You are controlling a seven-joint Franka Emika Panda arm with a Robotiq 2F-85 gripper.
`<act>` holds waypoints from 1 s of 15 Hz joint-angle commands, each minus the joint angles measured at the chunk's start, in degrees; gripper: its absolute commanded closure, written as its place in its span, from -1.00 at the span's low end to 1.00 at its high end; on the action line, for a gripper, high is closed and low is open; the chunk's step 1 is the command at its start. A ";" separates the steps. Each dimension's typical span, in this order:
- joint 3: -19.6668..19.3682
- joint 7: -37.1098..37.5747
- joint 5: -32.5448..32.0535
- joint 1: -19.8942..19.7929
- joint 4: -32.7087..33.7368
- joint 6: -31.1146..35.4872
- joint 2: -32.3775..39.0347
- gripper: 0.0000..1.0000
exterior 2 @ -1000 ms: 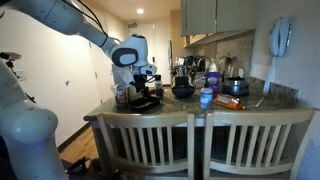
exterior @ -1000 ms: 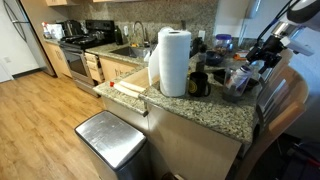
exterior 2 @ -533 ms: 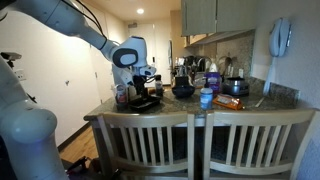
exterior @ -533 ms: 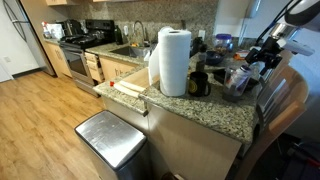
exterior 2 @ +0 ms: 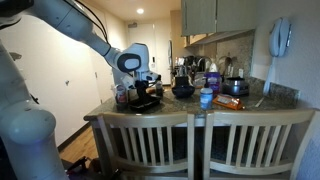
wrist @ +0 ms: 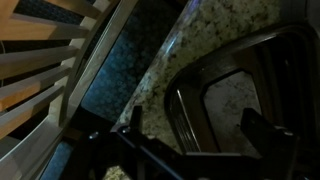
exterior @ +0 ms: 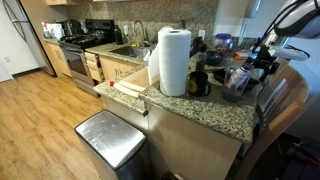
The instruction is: Slide the black plastic plate bowl forward.
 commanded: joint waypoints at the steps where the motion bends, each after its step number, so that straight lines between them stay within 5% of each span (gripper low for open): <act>1: 1.16 0.46 0.60 -1.04 -0.13 -1.75 -0.25 -1.00; 3: 1.32 0.68 0.99 -0.94 -0.31 -2.26 -0.64 -1.00; 5: 1.49 0.66 0.87 -0.93 -0.39 -1.66 -0.56 -0.47; 15: 1.72 1.35 0.81 -1.00 -0.65 -0.45 -0.63 0.95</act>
